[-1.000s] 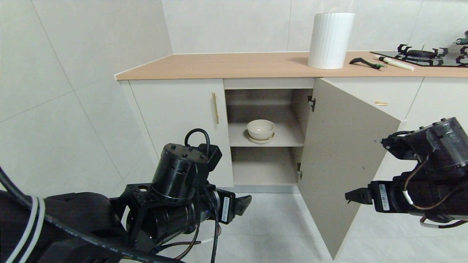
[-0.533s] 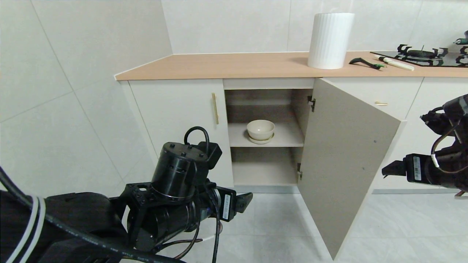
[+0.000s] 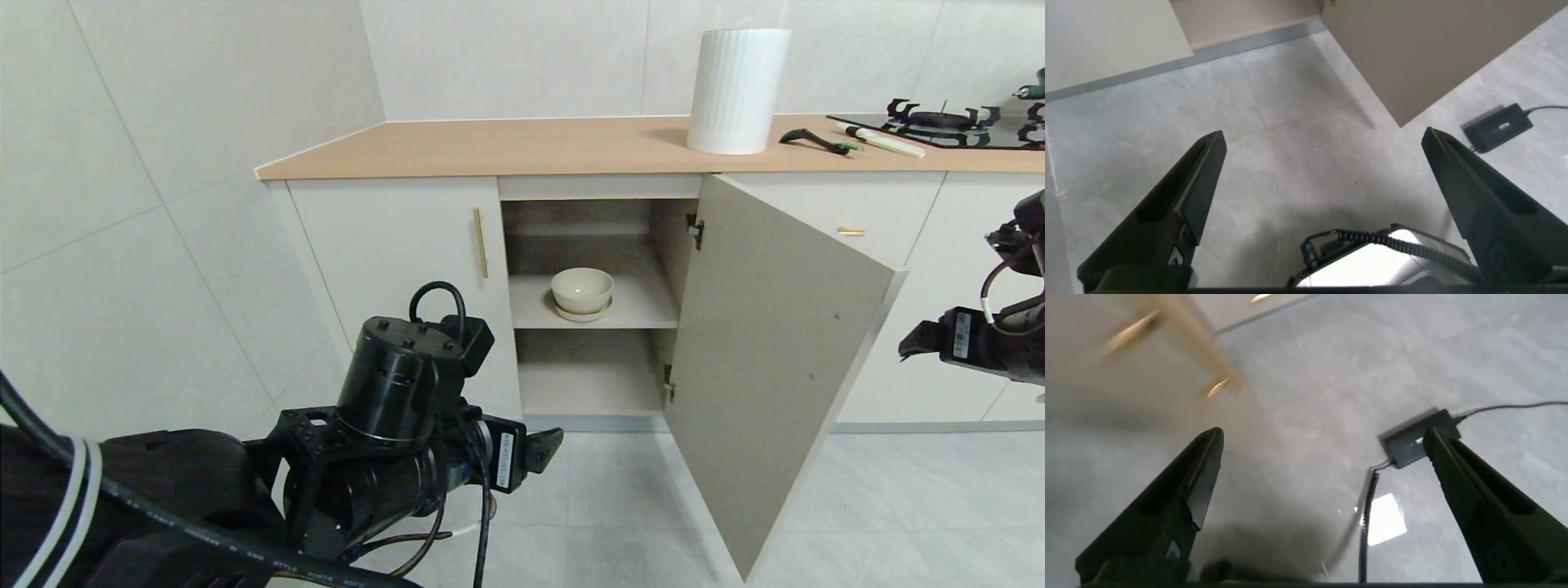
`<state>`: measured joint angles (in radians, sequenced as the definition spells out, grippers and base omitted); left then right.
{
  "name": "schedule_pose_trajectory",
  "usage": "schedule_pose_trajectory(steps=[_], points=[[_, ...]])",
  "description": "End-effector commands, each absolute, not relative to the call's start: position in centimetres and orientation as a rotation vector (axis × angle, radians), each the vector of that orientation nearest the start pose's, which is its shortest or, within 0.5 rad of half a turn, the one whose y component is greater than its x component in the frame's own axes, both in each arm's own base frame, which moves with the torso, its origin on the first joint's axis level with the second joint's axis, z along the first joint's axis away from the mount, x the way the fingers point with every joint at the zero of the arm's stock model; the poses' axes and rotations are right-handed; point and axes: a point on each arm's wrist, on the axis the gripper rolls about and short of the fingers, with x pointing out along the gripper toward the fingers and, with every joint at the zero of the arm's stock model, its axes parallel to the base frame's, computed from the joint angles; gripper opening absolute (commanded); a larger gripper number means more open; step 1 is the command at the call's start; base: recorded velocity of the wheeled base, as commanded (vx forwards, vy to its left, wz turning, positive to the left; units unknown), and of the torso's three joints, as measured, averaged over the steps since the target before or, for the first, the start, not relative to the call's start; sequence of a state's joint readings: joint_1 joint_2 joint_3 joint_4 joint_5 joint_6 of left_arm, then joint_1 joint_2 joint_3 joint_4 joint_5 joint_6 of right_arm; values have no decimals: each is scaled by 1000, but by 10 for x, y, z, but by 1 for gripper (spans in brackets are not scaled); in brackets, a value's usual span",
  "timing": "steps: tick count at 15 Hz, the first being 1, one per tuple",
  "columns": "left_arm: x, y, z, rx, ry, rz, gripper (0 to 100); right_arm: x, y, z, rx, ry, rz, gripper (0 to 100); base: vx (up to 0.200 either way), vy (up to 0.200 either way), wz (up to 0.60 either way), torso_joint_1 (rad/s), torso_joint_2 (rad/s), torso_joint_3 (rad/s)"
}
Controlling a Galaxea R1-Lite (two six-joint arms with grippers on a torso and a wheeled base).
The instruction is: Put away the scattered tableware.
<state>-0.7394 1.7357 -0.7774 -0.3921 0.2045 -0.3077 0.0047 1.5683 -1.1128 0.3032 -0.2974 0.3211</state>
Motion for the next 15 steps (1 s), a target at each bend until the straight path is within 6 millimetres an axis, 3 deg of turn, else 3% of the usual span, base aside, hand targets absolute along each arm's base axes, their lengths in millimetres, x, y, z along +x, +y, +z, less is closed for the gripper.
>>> schedule_pose_trajectory(steps=[1, 5, 10, 13, 15], points=[[223, -197, 142, -34, 582, -434, 100, 287, -18, 205, 205, 707, -440, 100, 0, 0, 0, 0, 0, 0], [223, -197, 142, -36, 579, -433, 100, 317, -26, 188, 252, 664, -452, 100, 0, 0, 0, 0, 0, 0], [224, -195, 143, -38, 578, -429, 100, 331, -21, 183, 366, 676, -356, 100, 0, 0, 0, 0, 0, 0], [224, -195, 143, -39, 576, -427, 100, 331, -8, 184, 380, 687, -287, 100, 0, 0, 0, 0, 0, 0], [225, -193, 144, -41, 573, -422, 100, 332, 13, 182, 363, 703, -219, 100, 0, 0, 0, 0, 0, 0]])
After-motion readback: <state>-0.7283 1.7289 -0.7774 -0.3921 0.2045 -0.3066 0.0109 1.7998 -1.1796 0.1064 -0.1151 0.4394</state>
